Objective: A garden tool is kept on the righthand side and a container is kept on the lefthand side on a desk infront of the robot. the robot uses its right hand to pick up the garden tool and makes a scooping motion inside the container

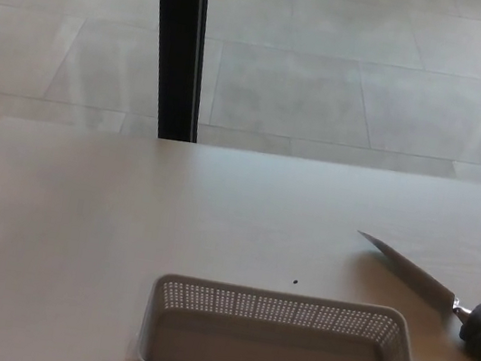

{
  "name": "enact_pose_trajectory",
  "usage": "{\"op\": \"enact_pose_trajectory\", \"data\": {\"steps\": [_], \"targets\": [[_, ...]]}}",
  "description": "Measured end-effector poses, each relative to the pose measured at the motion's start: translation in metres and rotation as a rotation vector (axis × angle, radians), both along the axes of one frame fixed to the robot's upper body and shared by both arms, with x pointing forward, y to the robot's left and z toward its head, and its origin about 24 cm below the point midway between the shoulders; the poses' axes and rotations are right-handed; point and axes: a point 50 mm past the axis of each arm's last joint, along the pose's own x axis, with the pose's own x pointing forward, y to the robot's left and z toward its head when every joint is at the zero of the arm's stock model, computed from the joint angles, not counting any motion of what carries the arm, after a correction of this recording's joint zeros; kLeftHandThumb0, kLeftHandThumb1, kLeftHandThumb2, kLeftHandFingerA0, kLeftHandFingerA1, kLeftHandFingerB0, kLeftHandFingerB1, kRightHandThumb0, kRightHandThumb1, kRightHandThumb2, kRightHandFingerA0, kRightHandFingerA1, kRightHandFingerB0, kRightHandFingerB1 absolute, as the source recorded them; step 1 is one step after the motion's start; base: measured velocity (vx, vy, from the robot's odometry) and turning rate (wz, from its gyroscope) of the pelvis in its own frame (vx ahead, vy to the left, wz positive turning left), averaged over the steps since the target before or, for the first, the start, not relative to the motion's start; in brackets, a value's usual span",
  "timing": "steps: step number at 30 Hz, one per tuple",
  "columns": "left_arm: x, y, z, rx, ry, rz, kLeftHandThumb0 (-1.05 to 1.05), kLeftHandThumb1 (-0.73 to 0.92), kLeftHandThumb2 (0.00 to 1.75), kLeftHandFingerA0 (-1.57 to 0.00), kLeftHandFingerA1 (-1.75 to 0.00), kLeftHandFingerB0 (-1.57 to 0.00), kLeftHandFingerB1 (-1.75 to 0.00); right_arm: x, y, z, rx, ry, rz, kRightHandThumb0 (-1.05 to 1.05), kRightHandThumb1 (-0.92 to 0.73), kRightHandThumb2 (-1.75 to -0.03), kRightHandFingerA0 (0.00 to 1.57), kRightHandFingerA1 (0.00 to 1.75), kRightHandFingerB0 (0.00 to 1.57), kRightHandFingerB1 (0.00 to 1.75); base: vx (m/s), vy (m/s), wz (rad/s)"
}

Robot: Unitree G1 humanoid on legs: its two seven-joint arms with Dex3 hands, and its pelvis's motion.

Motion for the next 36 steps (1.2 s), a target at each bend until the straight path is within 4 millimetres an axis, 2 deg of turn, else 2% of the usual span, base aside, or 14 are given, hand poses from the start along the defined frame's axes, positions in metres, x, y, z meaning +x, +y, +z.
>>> {"op": "enact_pose_trajectory", "data": {"steps": [7,11,16,20,21,22,23,29,30,31,32,34,35,36], "targets": [[0.001,0.000,0.000,0.000,-0.001,-0.002,-0.54,0.68,0.59,-0.52,-0.54,-0.46,-0.42,-0.043,-0.032,0.012,0.049,-0.081,-0.152,-1.00,-0.57,-0.93,0.00,0.41,0.00,0.32,0.00,0.000,0.00],[0.002,0.000,0.000,0.001,-0.006,0.001,-0.53,0.67,0.60,-0.54,-0.52,-0.49,-0.41,-0.079,-0.055,0.003,0.120,-0.111,-0.295,-0.96,-0.55,-0.92,0.00,0.44,0.00,0.35,0.00,0.000,0.00],[0.001,0.000,0.000,0.003,-0.004,0.004,-0.54,0.67,0.60,-0.49,-0.51,-0.49,-0.41,-0.130,-0.075,-0.036,0.231,-0.087,-0.521,-0.90,-0.51,-0.83,0.00,0.52,0.00,0.44,0.00,0.000,0.00],[0.003,0.000,0.000,0.003,-0.009,0.003,-0.52,0.67,0.60,-0.52,-0.54,-0.49,-0.43,-0.158,-0.076,-0.074,0.311,-0.018,-0.653,-0.90,-0.50,-0.82,0.00,0.53,0.00,0.32,0.00,0.000,0.00],[0.004,0.000,0.000,0.003,-0.011,0.003,-0.54,0.52,0.90,-0.52,-0.67,-0.44,-0.57,-0.164,-0.075,-0.085,0.332,0.010,-0.684,-0.94,-0.55,-0.88,0.00,0.55,0.00,0.33,0.00,0.000,0.00],[0.005,0.000,0.000,0.004,-0.013,0.003,-0.54,0.66,0.59,-0.55,-0.58,-0.51,-0.44,-0.168,-0.073,-0.093,0.346,0.035,-0.705,-0.80,-0.66,-0.57,0.00,0.37,0.00,0.10,0.00,0.000,0.00],[0.005,0.000,0.001,0.004,-0.014,0.003,-0.54,0.65,0.60,-0.51,-0.56,-0.49,-0.44,-0.172,-0.072,-0.102,0.361,0.065,-0.724,-0.92,-0.54,-0.89,0.00,0.59,0.00,0.45,0.00,0.000,0.00],[0.008,0.000,0.001,0.005,-0.020,0.003,-0.53,0.65,0.60,-0.61,-0.60,-0.52,-0.45,-0.178,-0.052,-0.150,0.519,0.147,-0.809,-0.80,-0.48,-0.88,0.00,0.58,0.00,0.47,0.00,0.000,0.00],[0.008,0.000,0.001,0.006,-0.021,0.003,-0.53,0.66,0.60,-0.61,-0.58,-0.53,-0.44,-0.177,-0.049,-0.156,0.548,0.148,-0.816,-0.74,-0.65,-0.60,0.00,0.77,0.00,0.62,0.00,0.000,0.00],[0.008,0.000,0.001,0.006,-0.021,0.003,-0.54,0.65,0.60,-0.61,-0.58,-0.54,-0.44,-0.176,-0.045,-0.162,0.581,0.146,-0.820,-0.71,-0.65,-0.57,0.14,0.89,0.06,0.70,0.00,0.000,0.00],[0.008,0.000,0.001,0.007,-0.020,0.003,-0.54,0.66,0.60,-0.51,-0.54,-0.49,-0.43,-0.173,-0.039,-0.169,0.629,0.141,-0.817,-0.71,-0.50,-0.88,0.39,0.77,0.22,0.65,0.00,0.000,0.00],[0.009,0.000,0.001,0.007,-0.023,0.003,-0.54,0.66,0.60,-0.51,-0.54,-0.49,-0.43,-0.169,-0.032,-0.176,0.691,0.135,-0.798,-0.71,-0.50,-0.88,0.39,0.77,0.22,0.65,0.00,0.000,0.00],[0.009,0.000,0.001,0.006,-0.024,0.003,-0.54,0.66,0.60,-0.50,-0.55,-0.49,-0.43,-0.167,-0.030,-0.178,0.714,0.132,-0.786,-0.67,-0.64,-0.59,0.51,0.76,0.32,0.58,0.00,0.000,0.00],[0.009,0.000,0.001,0.006,-0.025,0.004,-0.54,0.66,0.60,-0.51,-0.54,-0.49,-0.43,-0.165,-0.027,-0.180,0.735,0.135,-0.765,-0.71,-0.74,-0.62,0.24,0.92,0.19,0.70,0.00,0.000,0.00]]}}
